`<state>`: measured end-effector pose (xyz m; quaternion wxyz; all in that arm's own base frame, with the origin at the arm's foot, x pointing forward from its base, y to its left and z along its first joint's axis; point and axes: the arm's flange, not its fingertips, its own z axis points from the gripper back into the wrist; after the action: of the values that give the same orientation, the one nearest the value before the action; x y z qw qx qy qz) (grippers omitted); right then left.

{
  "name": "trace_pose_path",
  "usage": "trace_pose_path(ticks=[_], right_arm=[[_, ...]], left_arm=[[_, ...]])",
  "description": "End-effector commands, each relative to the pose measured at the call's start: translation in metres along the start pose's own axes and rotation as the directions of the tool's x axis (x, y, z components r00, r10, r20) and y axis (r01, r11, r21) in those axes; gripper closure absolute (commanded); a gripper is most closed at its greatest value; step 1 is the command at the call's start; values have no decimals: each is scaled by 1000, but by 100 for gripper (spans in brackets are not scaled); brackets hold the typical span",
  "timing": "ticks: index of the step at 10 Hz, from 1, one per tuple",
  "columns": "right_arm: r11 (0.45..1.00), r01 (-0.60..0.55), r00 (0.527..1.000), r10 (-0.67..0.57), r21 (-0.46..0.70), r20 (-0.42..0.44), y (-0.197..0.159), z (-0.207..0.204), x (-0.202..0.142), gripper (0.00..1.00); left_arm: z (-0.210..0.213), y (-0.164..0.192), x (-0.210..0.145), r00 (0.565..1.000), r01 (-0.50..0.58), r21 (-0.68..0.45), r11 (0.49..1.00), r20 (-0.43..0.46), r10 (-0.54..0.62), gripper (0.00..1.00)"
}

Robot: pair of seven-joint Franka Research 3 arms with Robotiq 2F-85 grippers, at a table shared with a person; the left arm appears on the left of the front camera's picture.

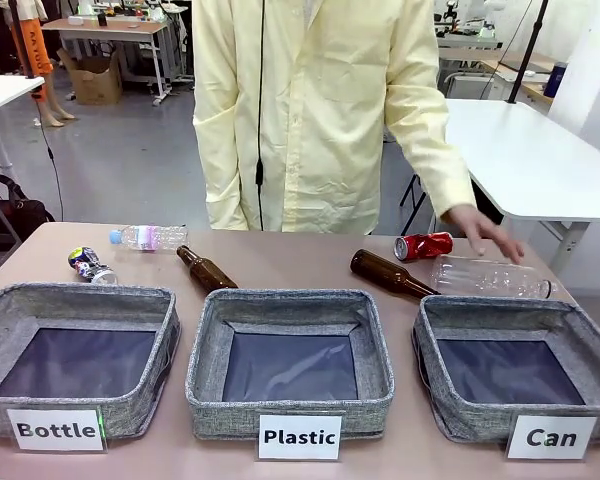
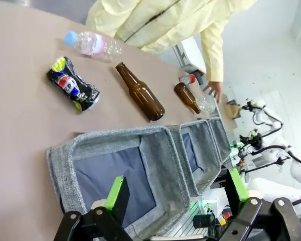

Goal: Sort the can waste into the basket.
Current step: Pick up the can waste from the table and place it in the right Fabric basket.

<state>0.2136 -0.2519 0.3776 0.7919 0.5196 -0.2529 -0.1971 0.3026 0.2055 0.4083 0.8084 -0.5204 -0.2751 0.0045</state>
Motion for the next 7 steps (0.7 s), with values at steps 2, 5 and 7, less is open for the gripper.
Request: trace_pose_path(ticks=[2,5,7], right_arm=[[999,-26,1000,26,20,15,-1,0,2,0],[999,-26,1000,26,20,15,-1,0,2,0],[999,-26,1000,26,20,15,-1,0,2,0]], left_arm=[[4,-53,35,987,154,152,976,-71,-145,0],[-44,-98,87,964,174,304,937,-249,-98,0],[-85,-104,110,939,147,451,880,-344,20,0]])
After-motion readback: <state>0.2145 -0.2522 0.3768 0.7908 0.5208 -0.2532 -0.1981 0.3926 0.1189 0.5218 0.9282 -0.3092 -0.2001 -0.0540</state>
